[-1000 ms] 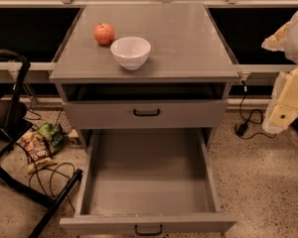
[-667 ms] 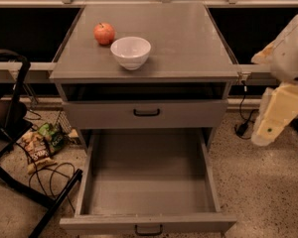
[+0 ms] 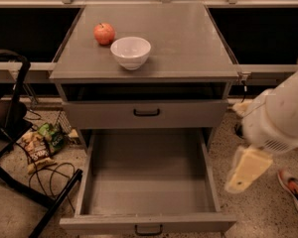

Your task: Close middle drawer

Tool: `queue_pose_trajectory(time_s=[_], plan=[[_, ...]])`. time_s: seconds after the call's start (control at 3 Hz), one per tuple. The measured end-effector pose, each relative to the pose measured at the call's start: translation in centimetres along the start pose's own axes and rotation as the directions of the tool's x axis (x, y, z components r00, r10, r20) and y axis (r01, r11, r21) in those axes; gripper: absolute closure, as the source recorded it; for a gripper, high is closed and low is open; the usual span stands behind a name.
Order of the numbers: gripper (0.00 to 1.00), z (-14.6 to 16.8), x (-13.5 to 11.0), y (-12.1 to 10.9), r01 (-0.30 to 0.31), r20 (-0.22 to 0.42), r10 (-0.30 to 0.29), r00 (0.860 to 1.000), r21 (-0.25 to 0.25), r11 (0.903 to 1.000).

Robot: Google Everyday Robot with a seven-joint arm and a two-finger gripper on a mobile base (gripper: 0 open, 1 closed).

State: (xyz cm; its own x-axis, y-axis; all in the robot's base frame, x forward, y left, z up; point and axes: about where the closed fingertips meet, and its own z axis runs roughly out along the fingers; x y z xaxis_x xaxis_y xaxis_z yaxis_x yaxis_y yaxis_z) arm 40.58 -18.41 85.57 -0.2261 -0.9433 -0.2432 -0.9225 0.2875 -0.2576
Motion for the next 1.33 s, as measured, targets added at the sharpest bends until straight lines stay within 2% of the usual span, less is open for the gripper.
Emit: queue_pose_trajectory(time_s=[0.33, 0.67, 1.0, 1.33], plan=[[0.00, 7.4, 2.5, 2.9, -0.033, -0.012, 0.032, 0.999, -0.034, 0.9989], [0.00, 15.7, 6.3, 7.0, -0.089, -0.048, 0.084, 0.995, -0.101, 0.9909], [0.00, 20.8, 8.4, 9.9, -0.170, -0.061, 0.162, 0.985, -0.165, 0.9715], [0.00, 20.9, 8.5, 9.7, -0.175, -0.065, 0.166, 0.984, -0.155, 0.9723]])
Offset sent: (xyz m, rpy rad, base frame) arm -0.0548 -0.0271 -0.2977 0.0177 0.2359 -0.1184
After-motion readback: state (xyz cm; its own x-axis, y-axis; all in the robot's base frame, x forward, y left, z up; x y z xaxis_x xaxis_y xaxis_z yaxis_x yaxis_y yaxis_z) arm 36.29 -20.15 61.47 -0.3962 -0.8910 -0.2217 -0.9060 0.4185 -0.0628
